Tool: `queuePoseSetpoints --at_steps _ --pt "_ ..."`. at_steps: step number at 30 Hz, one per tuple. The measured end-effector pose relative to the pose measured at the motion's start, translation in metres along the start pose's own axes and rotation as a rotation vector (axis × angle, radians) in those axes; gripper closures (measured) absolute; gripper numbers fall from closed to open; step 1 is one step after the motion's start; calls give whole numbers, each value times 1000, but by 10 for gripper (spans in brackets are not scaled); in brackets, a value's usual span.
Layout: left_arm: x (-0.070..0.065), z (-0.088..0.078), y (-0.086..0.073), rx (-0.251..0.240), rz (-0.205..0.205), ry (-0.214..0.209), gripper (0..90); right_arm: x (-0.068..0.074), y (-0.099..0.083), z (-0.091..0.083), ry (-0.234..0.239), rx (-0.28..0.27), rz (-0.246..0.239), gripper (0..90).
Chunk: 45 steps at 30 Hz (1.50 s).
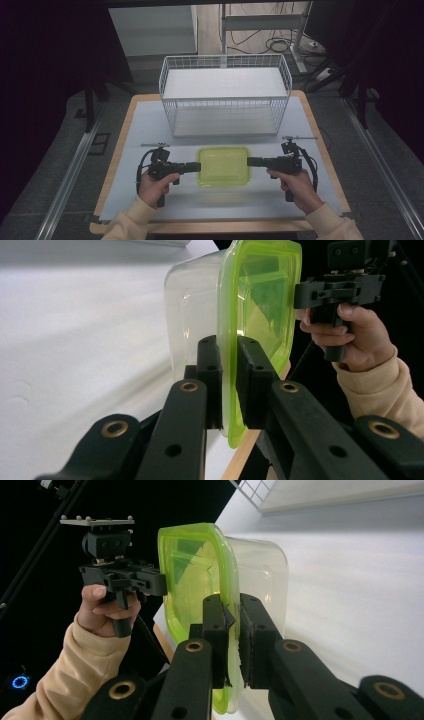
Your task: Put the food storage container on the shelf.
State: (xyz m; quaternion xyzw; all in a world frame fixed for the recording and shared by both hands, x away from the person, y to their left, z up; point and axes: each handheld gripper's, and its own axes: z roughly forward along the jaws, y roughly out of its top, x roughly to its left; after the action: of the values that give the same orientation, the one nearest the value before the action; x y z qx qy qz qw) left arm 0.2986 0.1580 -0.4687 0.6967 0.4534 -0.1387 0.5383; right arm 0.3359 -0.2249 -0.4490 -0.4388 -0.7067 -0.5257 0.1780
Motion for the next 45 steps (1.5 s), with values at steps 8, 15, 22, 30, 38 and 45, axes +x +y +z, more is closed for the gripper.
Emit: queuePoseSetpoints --at_steps 8,15,22,30,38,45 --pt "-6 0 12 -10 17 9 820 5 11 -5 -12 -16 -22 833" --pt "-12 -4 23 -21 45 20 819 11 21 -8 -13 -28 -42 833" --pt "-15 -9 33 -36 57 26 819 18 32 -9 -9 -34 -55 833" --pt "-19 -13 48 -45 65 33 818 26 47 -10 -23 -40 -74 833" --pt "-25 -16 66 -49 70 42 817 29 65 -12 -20 -50 -78 833" --pt "-29 -21 81 -61 75 42 817 35 80 -14 -18 -58 -83 832"
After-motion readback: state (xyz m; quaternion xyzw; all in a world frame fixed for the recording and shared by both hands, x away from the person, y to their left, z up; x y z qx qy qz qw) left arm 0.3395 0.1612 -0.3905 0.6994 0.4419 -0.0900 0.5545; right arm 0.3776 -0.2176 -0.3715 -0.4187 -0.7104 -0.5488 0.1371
